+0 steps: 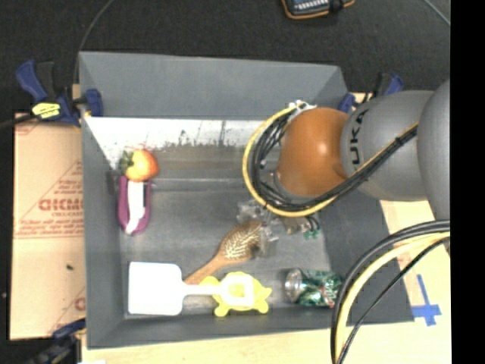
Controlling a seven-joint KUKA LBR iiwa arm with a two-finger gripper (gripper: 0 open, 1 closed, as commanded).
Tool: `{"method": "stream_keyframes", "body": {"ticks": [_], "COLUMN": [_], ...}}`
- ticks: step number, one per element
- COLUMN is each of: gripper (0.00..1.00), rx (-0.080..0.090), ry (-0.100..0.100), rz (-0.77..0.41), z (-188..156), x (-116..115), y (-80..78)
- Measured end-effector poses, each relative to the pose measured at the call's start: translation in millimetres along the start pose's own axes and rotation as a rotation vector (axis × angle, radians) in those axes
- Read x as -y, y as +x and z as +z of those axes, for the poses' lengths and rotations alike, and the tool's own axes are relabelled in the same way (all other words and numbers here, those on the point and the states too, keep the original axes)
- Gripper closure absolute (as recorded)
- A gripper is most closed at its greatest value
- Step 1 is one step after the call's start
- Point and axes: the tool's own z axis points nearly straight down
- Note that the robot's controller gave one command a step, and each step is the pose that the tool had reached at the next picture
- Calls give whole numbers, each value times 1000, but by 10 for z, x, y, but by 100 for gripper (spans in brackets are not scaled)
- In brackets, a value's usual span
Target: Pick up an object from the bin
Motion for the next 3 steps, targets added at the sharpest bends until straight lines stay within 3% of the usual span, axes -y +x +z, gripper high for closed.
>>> {"method": "stream_keyframes", "body": {"ticks": [1,2,3], "gripper": [100,100,100], "rx": [-5,9,4], "ry": [0,4,3], "rz": [-12,-11,-175], "z": [-832,-1097,-1052], "x": [-19,-17,-42], "y": [50,24,17]}}
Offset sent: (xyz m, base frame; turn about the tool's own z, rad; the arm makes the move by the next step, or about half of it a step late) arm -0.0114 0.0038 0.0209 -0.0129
